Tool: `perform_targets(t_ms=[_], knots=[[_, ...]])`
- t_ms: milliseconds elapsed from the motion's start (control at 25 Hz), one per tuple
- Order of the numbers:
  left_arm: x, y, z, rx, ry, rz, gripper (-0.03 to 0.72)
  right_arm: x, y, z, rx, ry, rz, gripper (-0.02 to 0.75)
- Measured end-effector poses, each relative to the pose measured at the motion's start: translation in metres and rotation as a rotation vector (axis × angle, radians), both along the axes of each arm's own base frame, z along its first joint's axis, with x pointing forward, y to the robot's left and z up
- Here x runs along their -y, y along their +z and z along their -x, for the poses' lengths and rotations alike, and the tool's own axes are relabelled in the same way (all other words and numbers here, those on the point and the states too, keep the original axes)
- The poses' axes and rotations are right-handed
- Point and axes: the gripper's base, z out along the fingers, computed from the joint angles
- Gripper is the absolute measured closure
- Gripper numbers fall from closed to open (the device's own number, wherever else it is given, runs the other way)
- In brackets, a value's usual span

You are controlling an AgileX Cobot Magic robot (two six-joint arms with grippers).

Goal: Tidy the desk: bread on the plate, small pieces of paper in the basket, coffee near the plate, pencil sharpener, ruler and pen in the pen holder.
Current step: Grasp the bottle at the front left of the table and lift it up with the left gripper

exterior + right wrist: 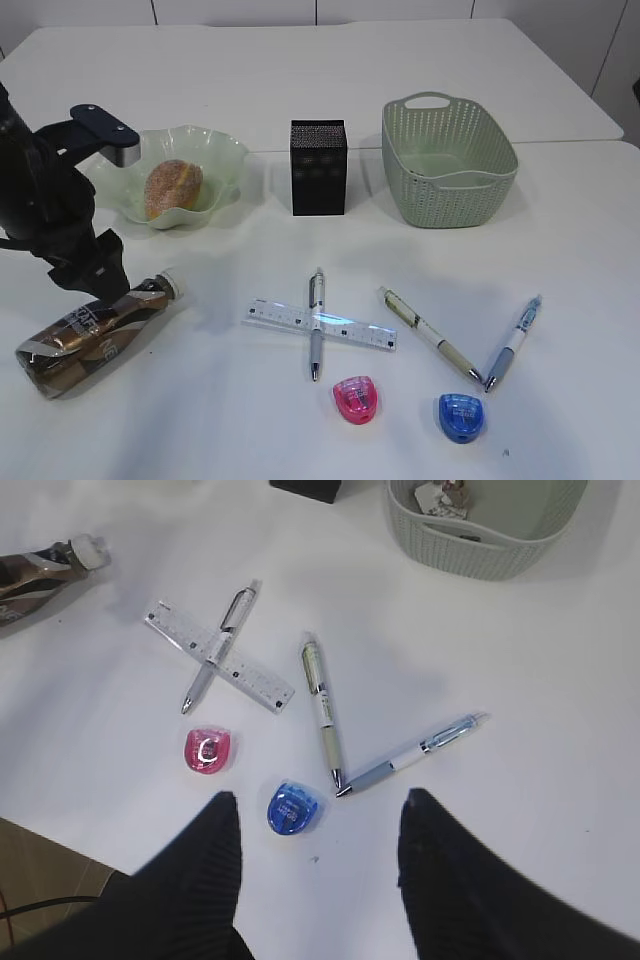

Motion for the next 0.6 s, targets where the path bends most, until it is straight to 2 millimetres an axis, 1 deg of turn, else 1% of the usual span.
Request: perform_targets(t_ms=[40, 120, 160, 280, 320, 360, 440, 520, 560, 600], knots=[[0.001, -0.001, -0.001, -0.007, 0.001, 0.002, 0.123, 0.0, 0.0, 0.0, 0.001, 0.0, 0.0, 0.328], [0.002, -0.005, -0.003, -0.032, 0.002, 0.005, 0.123, 0.001, 0.004, 0.009, 0.025, 0.0, -0.004, 0.328], [0.003, -0.009, -0.005, -0.048, 0.003, 0.003, 0.123, 0.001, 0.004, 0.009, 0.025, 0.0, -0.004, 0.328], [0.005, -0.024, -0.01, -0.102, 0.005, -0.006, 0.12, 0.004, 0.007, 0.027, 0.057, 0.0, -0.009, 0.329], [0.005, -0.028, -0.012, -0.113, 0.005, -0.009, 0.115, 0.004, 0.008, 0.028, 0.062, 0.0, -0.01, 0.329], [0.006, -0.031, -0.014, -0.119, 0.005, -0.011, 0.109, 0.006, 0.007, 0.035, 0.071, 0.0, -0.011, 0.329], [0.006, -0.034, -0.016, -0.128, 0.004, -0.015, 0.104, 0.007, 0.007, 0.042, 0.078, 0.0, -0.012, 0.329], [0.006, -0.035, -0.018, -0.137, -0.004, -0.029, 0.103, 0.007, 0.006, 0.044, 0.079, 0.0, -0.012, 0.329], [0.007, -0.035, -0.021, -0.14, -0.007, -0.034, 0.101, 0.008, 0.004, 0.051, 0.08, 0.002, -0.016, 0.329], [0.007, -0.036, -0.023, -0.153, -0.008, -0.037, 0.101, 0.008, 0.004, 0.051, 0.08, 0.002, -0.016, 0.329]])
